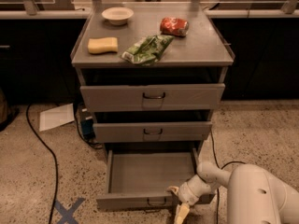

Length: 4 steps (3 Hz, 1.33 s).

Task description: Open bottom drawer

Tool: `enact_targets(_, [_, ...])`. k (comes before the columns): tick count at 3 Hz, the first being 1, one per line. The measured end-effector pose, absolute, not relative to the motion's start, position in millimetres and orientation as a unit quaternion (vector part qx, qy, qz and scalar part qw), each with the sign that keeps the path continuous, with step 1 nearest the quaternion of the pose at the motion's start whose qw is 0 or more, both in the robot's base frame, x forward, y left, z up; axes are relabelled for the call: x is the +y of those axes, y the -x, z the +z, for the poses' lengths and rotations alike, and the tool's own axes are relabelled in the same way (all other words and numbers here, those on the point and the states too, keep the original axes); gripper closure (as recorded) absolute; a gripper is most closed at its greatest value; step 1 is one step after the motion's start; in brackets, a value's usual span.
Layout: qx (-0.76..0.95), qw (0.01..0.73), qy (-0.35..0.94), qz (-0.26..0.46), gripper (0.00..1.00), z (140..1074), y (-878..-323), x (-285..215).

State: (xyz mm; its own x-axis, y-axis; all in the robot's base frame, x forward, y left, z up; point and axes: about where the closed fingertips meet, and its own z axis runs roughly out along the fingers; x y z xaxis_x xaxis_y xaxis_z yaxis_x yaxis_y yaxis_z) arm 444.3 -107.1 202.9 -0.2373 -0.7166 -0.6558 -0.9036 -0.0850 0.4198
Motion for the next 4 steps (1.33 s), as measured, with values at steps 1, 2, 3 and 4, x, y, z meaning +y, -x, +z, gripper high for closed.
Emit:
enact_targets(1, [0.667, 0.112, 0.607, 0.417, 0.0, 204.3, -451.3, -107.0])
enact_targets(2, [0.667, 0.112, 0.607, 0.417, 0.0, 204.3, -451.2, -106.9])
enact_targets(3, [0.662, 0.111, 0.609, 0.422, 0.0, 204.7, -448.3, -105.5])
enact_targets(4, [0.658, 0.108, 0.609, 0.428, 0.0, 204.4, -444.5, -106.5])
